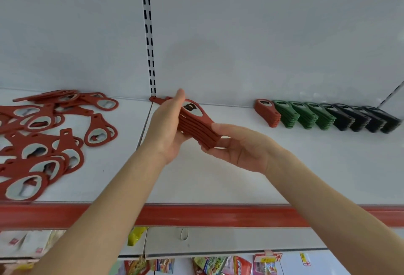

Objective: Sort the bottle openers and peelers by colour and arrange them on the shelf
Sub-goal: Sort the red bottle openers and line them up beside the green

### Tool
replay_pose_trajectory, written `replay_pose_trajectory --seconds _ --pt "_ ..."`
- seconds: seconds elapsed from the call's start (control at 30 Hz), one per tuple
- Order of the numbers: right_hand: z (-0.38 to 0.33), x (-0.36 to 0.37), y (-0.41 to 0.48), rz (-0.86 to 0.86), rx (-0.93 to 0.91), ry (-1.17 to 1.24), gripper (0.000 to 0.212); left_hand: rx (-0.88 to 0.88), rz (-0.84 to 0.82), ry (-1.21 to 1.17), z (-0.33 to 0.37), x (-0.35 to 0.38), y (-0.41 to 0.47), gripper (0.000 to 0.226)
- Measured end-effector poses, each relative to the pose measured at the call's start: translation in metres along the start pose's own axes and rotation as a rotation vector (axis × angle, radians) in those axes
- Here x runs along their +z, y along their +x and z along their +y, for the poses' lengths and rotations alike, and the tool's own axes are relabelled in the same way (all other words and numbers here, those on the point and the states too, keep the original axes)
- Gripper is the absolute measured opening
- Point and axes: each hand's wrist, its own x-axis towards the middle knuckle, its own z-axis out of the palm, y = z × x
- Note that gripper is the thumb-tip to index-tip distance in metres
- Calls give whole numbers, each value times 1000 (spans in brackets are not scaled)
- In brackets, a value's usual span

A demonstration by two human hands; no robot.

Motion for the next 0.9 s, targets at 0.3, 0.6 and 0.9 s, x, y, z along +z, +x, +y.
replay_pose_trajectory --seconds 0.3,0.6,0.9 --pt "-13 17 -16 249 -328 -1090 24 -2 -23 -110 -2 5 -3 16" --pt "1 36 -15 356 -437 -1425 13 -43 -71 -126 -5 8 3 15" --pt "-2 27 -17 336 -410 -1394 19 -50 -114 -113 -6 11 4 15"
